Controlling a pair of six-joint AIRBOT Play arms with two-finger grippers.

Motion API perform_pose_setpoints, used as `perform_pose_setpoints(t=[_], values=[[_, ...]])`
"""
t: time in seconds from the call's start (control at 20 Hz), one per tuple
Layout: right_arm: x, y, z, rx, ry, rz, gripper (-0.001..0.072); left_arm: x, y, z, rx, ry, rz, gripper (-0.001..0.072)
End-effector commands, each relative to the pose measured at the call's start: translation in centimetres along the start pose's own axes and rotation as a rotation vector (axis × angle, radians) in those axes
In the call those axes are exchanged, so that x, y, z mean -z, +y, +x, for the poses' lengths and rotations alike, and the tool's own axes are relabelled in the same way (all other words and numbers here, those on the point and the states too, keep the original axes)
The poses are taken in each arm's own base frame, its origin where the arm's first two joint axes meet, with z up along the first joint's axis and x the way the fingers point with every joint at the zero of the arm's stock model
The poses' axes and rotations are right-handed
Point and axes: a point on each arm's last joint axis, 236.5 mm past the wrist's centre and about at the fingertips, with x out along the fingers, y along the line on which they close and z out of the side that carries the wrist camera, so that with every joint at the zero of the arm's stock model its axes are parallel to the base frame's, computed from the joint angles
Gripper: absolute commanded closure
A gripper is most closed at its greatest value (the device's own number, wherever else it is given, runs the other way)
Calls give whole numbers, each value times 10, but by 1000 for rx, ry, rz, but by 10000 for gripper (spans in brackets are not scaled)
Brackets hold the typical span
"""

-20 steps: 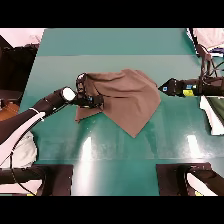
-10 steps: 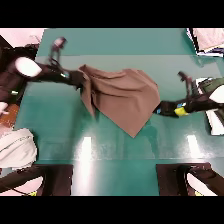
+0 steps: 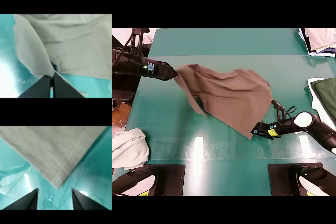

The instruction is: Fold the shirts.

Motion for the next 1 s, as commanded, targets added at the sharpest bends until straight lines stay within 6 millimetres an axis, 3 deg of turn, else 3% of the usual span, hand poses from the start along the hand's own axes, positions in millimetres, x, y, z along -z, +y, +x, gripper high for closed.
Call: perform_pose_setpoints(t=[0.0, 0.4, 0.5, 0.6, 0.7, 0.85, 0.95], values=[[1, -7, 12, 4, -31, 62, 266, 10, 3, -4, -13, 42, 14, 683], [6, -16, 32, 18, 34, 146, 286, 17, 1, -4, -6, 74, 14, 683], [5, -13, 28, 10, 23, 128, 470, 22, 1, -4, -5, 92, 15, 683], [1, -4, 19, -17, -15, 88, 518, 23, 1, -5, -4, 97, 14, 683], [-8, 6, 7, -49, -81, 41, 694, 22, 1, -4, -5, 95, 14, 683], [-41, 30, -31, -132, -262, 4, 697, 15, 2, -7, -11, 69, 8, 683], [-75, 52, -86, -199, -425, -26, 697, -6, 3, -22, -23, 5, 11, 683]])
